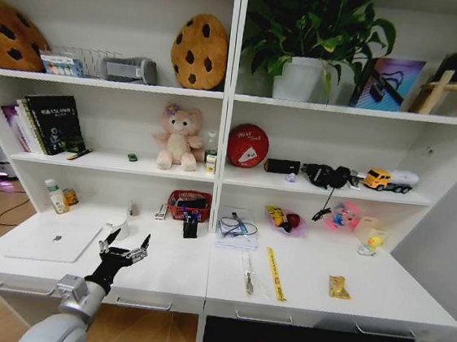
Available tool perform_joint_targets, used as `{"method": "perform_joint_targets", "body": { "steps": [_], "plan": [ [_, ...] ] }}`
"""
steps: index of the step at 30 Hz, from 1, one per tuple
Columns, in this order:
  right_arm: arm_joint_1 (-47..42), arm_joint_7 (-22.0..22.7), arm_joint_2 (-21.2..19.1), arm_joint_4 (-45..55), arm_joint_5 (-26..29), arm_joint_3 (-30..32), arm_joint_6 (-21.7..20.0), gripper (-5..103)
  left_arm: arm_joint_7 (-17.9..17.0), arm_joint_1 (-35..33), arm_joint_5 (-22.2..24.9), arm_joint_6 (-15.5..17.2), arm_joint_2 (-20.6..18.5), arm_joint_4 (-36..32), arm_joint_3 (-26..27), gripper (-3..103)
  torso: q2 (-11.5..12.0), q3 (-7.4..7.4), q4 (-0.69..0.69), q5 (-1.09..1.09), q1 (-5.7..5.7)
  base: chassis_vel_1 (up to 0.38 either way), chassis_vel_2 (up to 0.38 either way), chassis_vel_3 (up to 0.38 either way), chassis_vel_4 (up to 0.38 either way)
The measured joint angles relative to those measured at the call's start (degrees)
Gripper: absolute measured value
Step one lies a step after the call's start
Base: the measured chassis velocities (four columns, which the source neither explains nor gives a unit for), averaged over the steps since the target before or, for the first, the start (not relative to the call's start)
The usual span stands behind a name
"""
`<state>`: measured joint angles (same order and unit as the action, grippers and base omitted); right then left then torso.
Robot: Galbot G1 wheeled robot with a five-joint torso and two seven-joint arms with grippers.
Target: Organize the objects on the table.
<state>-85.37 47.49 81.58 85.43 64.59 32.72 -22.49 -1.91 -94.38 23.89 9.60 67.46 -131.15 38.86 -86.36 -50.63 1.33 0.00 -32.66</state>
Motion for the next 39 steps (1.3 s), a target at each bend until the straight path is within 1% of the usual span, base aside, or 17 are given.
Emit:
{"method": "perform_joint_targets", "body": {
  "steps": [2,3,5,6,7,9,10,12,13,14,15,17,18,21,26,33,39],
  "plan": [
    [1.13,-7.93,-0.04,-5.16,-5.57,-0.21,1.37,24,-0.01,0.0,0.0,0.0,0.0,0.0,0.0,100,0.0,0.0,0.0,0.0,0.0,0.0,0.0,0.0,0.0],
    [1.87,-15.78,-0.38,-9.74,-11.56,-0.53,3.42,24,0.0,0.0,0.0,0.0,0.0,0.0,0.0,100,0.0,0.0,-0.01,0.01,0.0,0.0,0.0,0.0,0.0],
    [1.95,-17.16,-0.44,-10.44,-12.66,-0.56,3.79,24,-0.01,0.0,0.0,0.0,0.0,0.0,0.01,100,0.0,0.0,-0.01,0.01,0.0,0.0,0.0,0.0,0.0],
    [2.38,-25.33,-0.86,-14.88,-19.65,-0.62,5.91,24,-0.01,0.0,0.0,0.0,0.0,0.0,0.01,100,0.01,0.0,0.0,0.01,0.0,0.0,0.0,0.0,0.0],
    [2.48,-28.73,-1.04,-16.37,-22.04,-0.61,6.8,24,-0.03,0.0,0.0,0.0,0.0,0.0,0.0,100,0.0,0.0,0.01,0.0,0.0,0.0,0.0,0.0,0.0],
    [3.34,-43.04,-2.17,-23.22,-31.6,-0.2,11.01,24,-0.02,0.0,0.0,0.0,-0.01,0.0,0.01,100,0.0,0.0,0.0,0.01,0.0,0.0,0.0,0.0,0.0],
    [3.34,-43.04,-2.17,-23.22,-31.6,-0.2,11.01,24,-0.02,0.0,0.0,0.0,-0.01,0.0,0.01,100,0.0,0.0,0.0,0.01,0.0,0.0,0.0,0.0,0.0],
    [3.77,-49.46,-2.57,-26.25,-36.51,0.24,12.99,24,-0.01,-0.01,0.0,0.0,0.0,0.0,0.0,100,0.0,0.0,0.01,-0.04,0.0,0.0,0.0,0.0,0.0],
    [5.42,-60.07,-2.86,-32.67,-50.76,1.94,20.41,24,0.0,0.0,0.0,0.0,0.0,0.0,0.0,100,0.0,0.0,0.01,0.02,0.0,0.0,0.0,0.0,0.0],
    [7.05,-64.25,-3.84,-37.52,-57.88,1.83,27.87,24,-0.01,0.0,0.0,0.0,-0.01,0.0,0.0,100,0.0,0.0,0.0,-0.01,0.0,0.0,0.0,0.0,0.0],
    [8.16,-66.13,-4.22,-40.35,-61.18,1.87,32.25,24,-0.01,0.0,0.0,0.0,0.0,0.0,0.0,100,0.0,0.0,0.01,-0.04,0.0,0.0,0.0,0.0,0.0],
    [8.81,-66.93,-4.27,-41.69,-63.0,2.02,34.42,24,-0.01,0.0,0.0,0.0,0.0,0.0,0.01,100,0.0,0.0,0.01,-0.02,0.0,0.0,0.0,0.0,0.0],
    [10.92,-68.18,-4.39,-45.12,-67.32,2.06,39.86,24,-0.01,0.0,0.0,0.0,0.0,0.0,0.0,100,0.0,0.0,0.01,0.02,0.0,0.0,0.0,0.0,0.0],
    [14.91,-68.64,-4.57,-49.78,-75.81,1.71,48.68,24,-0.01,0.0,0.0,0.0,0.0,0.0,0.0,100,0.0,0.0,0.0,-0.01,0.0,0.0,0.0,0.0,0.0],
    [21.04,-68.52,-3.33,-55.42,-82.5,0.84,57.01,24,0.0,0.0,0.0,0.0,0.0,0.0,0.0,100,0.0,0.0,-0.01,0.0,0.0,0.0,0.0,0.0,0.0],
    [24.29,-70.98,-1.37,-56.25,-80.39,0.08,54.61,24,0.0,0.0,0.0,0.0,0.0,0.0,0.0,100,0.0,0.0,0.01,-0.01,0.0,0.0,0.0,0.0,0.0],
    [24.72,-73.46,0.5,-54.05,-75.96,-0.19,47.44,24,0.0,0.0,0.0,0.0,0.0,0.0,0.0,100,0.0,0.0,0.01,-0.02,0.0,0.0,0.0,0.0,0.0]
  ]
}}
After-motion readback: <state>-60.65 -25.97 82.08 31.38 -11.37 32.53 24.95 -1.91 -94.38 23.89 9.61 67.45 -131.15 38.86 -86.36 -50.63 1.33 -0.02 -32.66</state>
